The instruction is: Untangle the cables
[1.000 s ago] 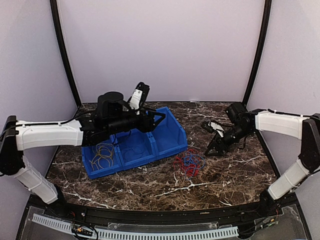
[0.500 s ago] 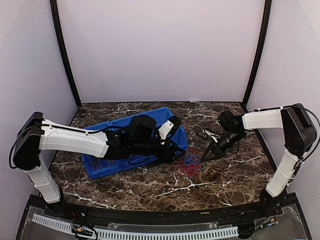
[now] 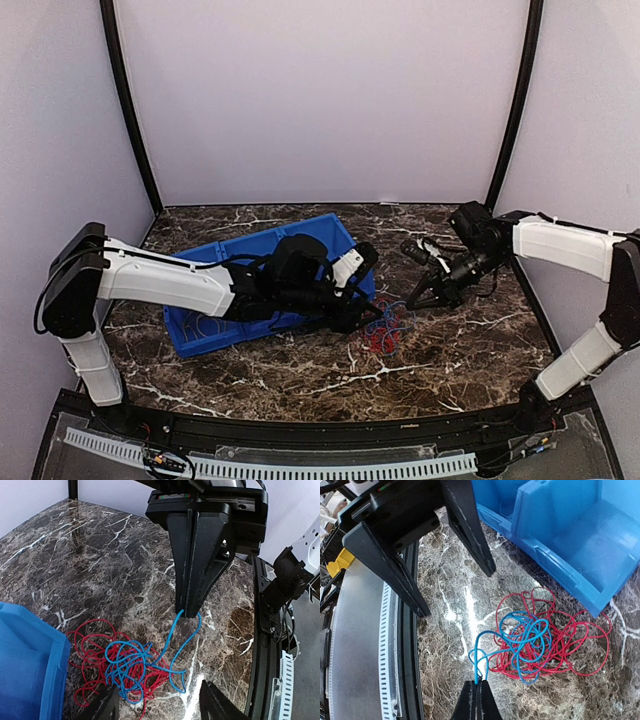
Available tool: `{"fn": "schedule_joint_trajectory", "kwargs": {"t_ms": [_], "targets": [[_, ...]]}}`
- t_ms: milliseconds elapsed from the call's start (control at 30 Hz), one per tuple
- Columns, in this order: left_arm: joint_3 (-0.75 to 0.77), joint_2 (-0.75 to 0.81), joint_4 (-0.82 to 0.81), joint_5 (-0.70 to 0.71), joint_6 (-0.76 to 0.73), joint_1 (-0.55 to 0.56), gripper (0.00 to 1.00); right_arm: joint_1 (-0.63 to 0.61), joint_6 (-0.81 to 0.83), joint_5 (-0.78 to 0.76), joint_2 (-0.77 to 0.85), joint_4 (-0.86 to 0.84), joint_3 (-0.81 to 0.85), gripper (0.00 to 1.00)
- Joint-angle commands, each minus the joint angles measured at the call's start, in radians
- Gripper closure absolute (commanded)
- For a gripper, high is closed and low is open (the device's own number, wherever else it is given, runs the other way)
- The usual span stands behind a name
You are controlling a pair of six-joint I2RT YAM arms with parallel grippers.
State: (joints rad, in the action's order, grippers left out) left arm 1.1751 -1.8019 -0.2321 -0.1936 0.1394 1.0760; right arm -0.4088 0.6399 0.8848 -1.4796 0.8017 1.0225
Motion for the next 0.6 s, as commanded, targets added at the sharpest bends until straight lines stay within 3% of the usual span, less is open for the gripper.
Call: {"fn": "schedule_joint_trajectory", "kwargs": {"t_ms": [0, 200, 433, 567], "targets": [[-0.008, -0.001, -0.129, -0.06, -0.029, 0.01, 0.44, -0.044, 0.028, -0.013, 0.063, 0.002, -0.016, 1.0], [0.013, -0.043, -0.179, -0.126, -0.042, 0.034, 0.44, -0.066, 0.032, 0.005, 0.091, 0.002, -0.012, 1.0], [0.023, -0.068, -0.168, -0.106, -0.049, 0.041, 0.54, -0.067, 0.038, 0.017, 0.13, -0.003, -0.02, 1.0], [0.013, -0.071, -0.202, -0.095, -0.037, 0.041, 0.65, -0.066, 0.038, 0.019, 0.139, -0.007, -0.028, 1.0]]}}
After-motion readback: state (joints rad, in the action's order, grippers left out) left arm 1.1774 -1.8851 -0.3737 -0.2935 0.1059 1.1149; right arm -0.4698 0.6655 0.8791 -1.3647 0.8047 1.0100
